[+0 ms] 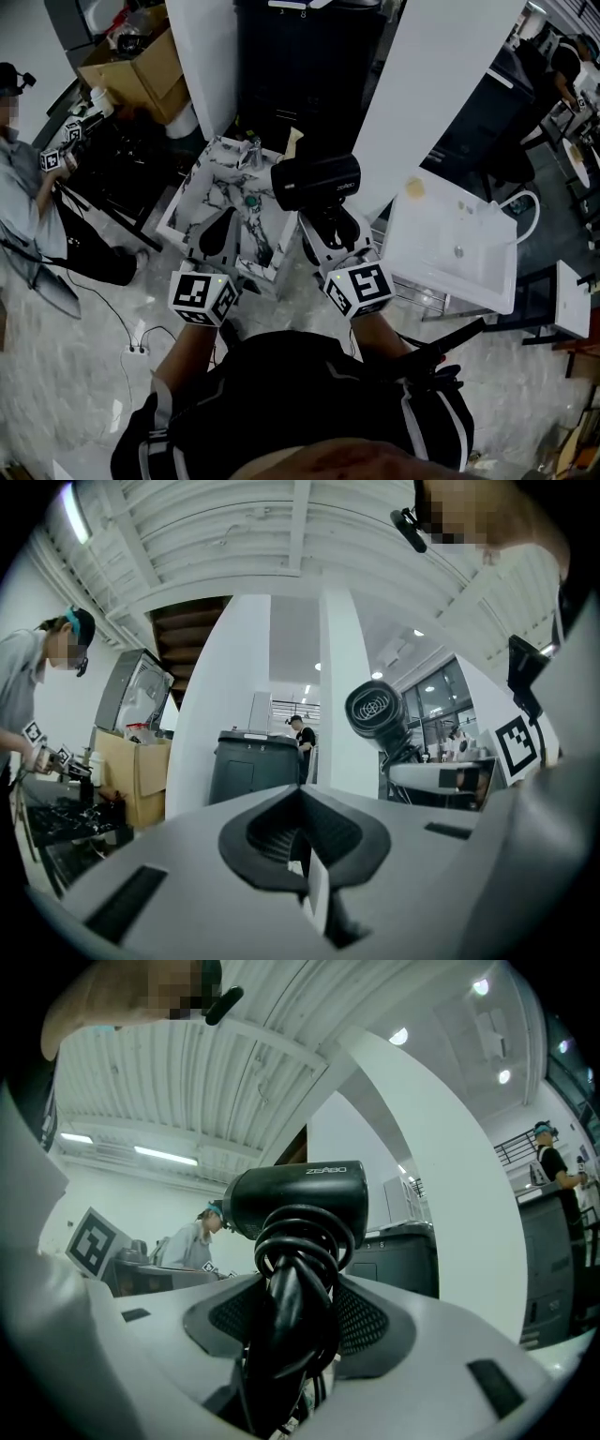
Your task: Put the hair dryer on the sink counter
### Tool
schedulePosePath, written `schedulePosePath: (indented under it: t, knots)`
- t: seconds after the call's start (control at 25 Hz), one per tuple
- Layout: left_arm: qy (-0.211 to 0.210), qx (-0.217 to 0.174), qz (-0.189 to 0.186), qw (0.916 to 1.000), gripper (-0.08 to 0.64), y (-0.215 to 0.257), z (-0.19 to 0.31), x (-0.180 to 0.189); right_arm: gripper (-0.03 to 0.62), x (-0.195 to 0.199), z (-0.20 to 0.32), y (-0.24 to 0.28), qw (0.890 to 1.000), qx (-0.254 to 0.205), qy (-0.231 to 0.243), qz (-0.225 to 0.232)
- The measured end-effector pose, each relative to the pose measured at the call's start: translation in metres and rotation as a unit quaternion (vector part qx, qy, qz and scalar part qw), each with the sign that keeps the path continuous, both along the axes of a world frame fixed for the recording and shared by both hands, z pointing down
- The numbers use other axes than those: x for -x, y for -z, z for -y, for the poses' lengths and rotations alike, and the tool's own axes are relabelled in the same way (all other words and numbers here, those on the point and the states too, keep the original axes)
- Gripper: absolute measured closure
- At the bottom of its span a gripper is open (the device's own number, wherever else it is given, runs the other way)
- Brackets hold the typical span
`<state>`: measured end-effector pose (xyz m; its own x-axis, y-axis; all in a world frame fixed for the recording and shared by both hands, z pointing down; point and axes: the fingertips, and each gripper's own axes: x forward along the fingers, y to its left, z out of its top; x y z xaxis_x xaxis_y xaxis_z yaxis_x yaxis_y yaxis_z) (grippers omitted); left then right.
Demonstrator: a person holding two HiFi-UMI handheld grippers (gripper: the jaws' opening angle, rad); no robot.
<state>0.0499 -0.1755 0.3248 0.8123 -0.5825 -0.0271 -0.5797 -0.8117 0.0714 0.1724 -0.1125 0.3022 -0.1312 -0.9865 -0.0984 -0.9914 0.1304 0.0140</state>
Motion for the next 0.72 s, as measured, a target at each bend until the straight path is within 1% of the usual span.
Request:
schedulePosePath:
  t: [0.2,0.4,0.72]
  knots:
    - [-0.026,-0.007,-0.002,0.9996,0.557,0.008,0.029,0.021,0.357,0.023,0.025,0.002,1.000,0.003,-0.025,0.002]
    - [-0.051,-0.011,-0.003,0.9986,0.557,0.009,0.054,0.039,0.357,0.047,0.048,0.002,0.999,0.004,-0.041,0.003]
    - [-0.068,-0.011,0.003,0.9976,0.557,0.002,0.093,0.068,0.357,0.078,0.085,-0.005,0.998,0.014,-0.059,0.011]
